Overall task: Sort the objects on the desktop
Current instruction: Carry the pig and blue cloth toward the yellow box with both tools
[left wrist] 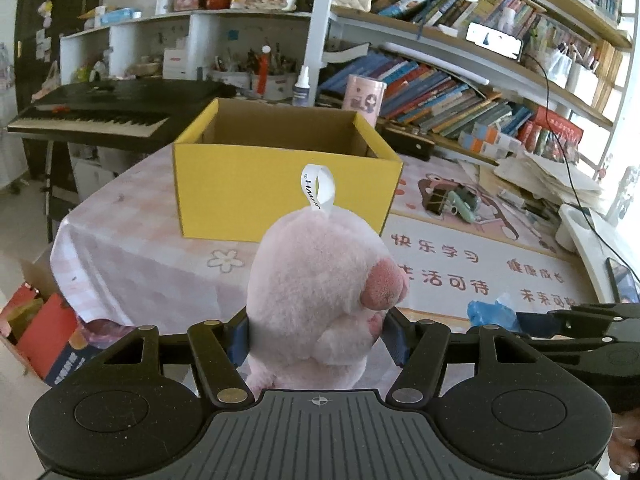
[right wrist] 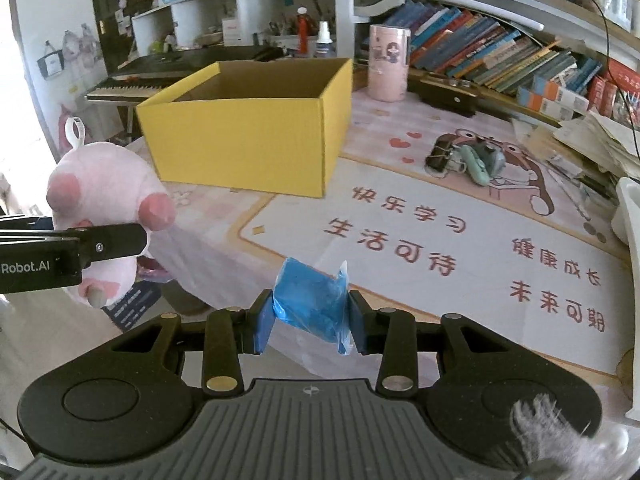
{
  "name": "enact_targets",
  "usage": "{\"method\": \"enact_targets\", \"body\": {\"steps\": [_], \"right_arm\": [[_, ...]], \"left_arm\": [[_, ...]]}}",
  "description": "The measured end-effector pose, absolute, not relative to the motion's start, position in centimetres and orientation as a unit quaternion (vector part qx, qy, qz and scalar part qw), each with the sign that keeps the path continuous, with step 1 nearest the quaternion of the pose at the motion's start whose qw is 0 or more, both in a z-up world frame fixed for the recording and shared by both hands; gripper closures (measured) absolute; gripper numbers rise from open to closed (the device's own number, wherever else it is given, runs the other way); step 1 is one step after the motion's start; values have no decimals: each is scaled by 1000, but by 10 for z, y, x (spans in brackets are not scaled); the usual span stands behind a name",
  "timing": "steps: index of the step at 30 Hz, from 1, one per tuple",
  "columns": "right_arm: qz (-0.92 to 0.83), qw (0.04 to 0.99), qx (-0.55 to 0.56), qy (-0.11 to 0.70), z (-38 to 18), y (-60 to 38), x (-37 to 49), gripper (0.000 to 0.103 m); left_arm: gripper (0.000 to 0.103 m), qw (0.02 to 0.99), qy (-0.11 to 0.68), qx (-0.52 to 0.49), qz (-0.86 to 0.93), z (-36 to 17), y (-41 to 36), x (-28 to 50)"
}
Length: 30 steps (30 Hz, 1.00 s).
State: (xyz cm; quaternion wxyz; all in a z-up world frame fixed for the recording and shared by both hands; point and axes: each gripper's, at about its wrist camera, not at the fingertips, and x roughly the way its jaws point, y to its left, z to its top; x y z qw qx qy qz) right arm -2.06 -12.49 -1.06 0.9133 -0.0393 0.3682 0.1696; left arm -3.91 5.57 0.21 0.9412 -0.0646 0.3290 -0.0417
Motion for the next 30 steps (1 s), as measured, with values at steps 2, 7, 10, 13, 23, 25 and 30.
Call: {"method": "enact_targets", "body": {"steps": [2, 7, 10, 13, 23, 25, 30], "right_arm": [[174, 912, -42, 369, -11, -120, -23, 67], [183, 911, -52, 367, -9, -107, -28, 67], [190, 910, -60, 365, -7, -99, -30, 67], [197, 909, -66, 362, -6, -92, -32, 67], [207, 906, -81, 360, -1, -78, -34, 67], [208, 906, -83, 359, -1, -76, -35, 67], [206, 907, -82, 358, -1, -73, -35, 67]], "left_arm": [[40, 941, 329, -65, -40, 2, 59, -43], [40, 943, 324, -75, -32, 2, 72, -49], [40, 945, 316, -86, -25, 3, 81, -53], [40, 945, 314, -93, -18, 3, 88, -55], [40, 947, 303, -107, -5, 5, 99, -61], [40, 948, 302, -106, -6, 6, 100, -61], [40, 949, 300, -101, -11, 8, 102, -58]]}}
